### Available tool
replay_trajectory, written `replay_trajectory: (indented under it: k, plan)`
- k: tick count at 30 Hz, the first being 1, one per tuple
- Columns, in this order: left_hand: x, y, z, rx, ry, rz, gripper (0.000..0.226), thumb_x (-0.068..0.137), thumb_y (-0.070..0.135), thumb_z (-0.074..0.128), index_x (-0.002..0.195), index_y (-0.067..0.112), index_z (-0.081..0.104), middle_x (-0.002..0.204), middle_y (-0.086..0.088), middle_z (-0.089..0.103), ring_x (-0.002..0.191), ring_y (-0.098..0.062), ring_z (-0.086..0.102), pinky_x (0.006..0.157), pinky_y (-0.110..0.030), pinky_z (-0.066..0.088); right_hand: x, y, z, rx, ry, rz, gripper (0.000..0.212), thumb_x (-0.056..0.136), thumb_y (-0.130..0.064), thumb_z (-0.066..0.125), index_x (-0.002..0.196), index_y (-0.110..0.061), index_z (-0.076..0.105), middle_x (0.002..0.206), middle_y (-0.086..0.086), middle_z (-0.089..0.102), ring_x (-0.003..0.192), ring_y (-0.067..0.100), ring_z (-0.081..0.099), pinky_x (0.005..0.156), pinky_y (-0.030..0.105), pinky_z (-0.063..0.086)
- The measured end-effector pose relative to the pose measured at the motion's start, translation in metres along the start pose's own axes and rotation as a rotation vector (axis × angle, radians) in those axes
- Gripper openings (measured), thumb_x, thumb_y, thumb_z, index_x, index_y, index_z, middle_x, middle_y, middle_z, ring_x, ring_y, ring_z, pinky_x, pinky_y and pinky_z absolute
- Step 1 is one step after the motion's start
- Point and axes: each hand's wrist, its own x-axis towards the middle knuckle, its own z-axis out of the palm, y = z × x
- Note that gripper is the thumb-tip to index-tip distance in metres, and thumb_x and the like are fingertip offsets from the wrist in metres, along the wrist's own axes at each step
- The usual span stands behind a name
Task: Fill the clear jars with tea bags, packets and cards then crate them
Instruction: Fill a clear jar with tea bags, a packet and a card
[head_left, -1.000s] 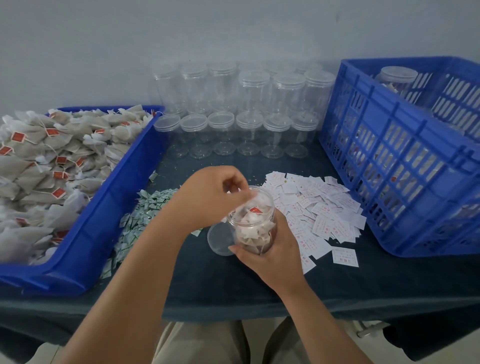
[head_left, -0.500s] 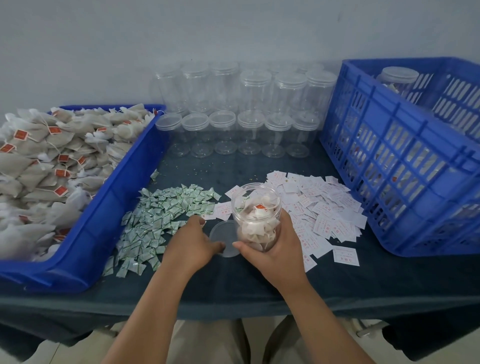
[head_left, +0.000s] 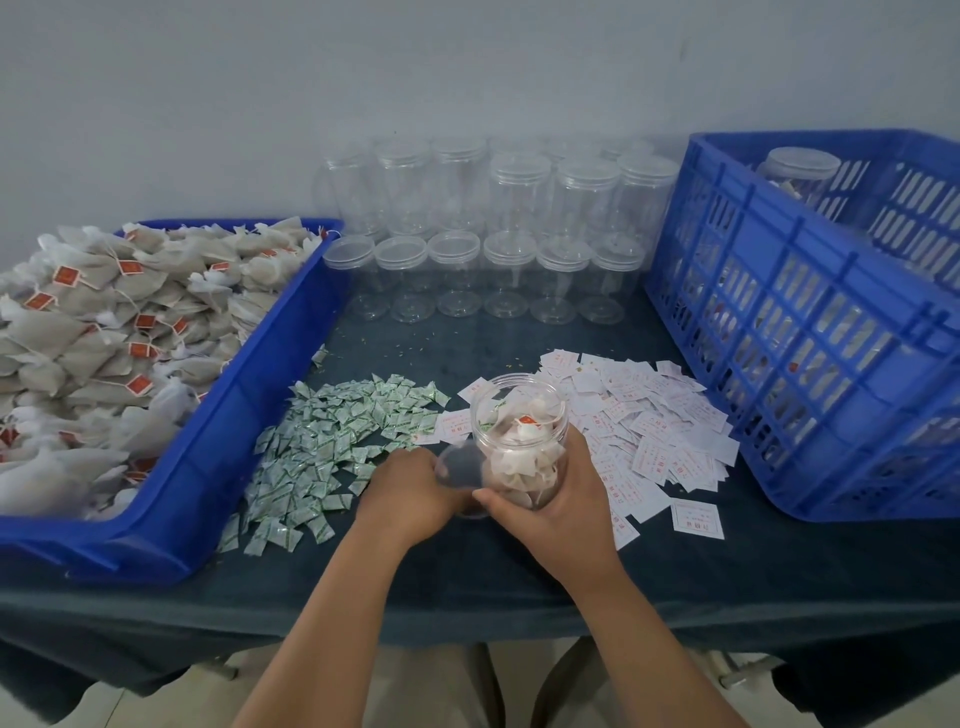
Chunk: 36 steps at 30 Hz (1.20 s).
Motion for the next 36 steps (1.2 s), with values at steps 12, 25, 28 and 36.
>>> replay_trajectory:
  k: [12,25,28,36]
  plan:
    - [-0.034,0.035,-0.064,-0.545,0.039,0.509,0.024,0.104,0.053,0.054,0.128,0.050,0.058,0.113,0.026,0.065,0.116,-0.003,0.063,0.089,-0.019,0.044,0.003,0.000,0.002,0.084,-0.196,0.056,0.096,0.071,-0.033,0.101,0.150,-0.042,0.049,0.140,-0.013,0.067,0.130,0.012,0.065,0.098,0.017,0.054]
    - [-0.044,0.055,-0.048,0.165,0.010,0.472,0.101,0.065,0.089,0.068,0.146,0.046,0.027,0.137,0.020,0.031,0.132,-0.010,0.032,0.098,-0.031,0.034,0.004,0.000,0.002,-0.208,-0.279,0.036,0.081,0.070,-0.054,0.089,0.140,-0.032,0.056,0.120,-0.013,0.068,0.109,0.012,0.067,0.088,0.041,0.059]
    - [-0.046,0.067,-0.038,0.195,0.067,0.445,0.093,0.070,0.087,0.064,0.145,0.042,0.035,0.139,0.014,0.037,0.135,-0.017,0.031,0.102,-0.031,0.034,0.006,-0.001,0.002,-0.192,-0.265,0.017,0.068,0.071,-0.049,0.090,0.129,-0.032,0.058,0.110,-0.012,0.069,0.101,0.013,0.068,0.080,0.039,0.060]
    - [-0.035,0.074,-0.044,0.126,0.097,0.813,0.035,0.083,0.075,0.062,0.090,0.042,0.072,0.116,0.024,0.061,0.111,-0.002,0.057,0.090,-0.031,0.048,0.004,0.005,-0.008,-0.019,-0.320,0.112,0.067,0.072,-0.039,0.096,0.130,-0.032,0.064,0.113,-0.009,0.076,0.106,0.018,0.076,0.083,0.047,0.064]
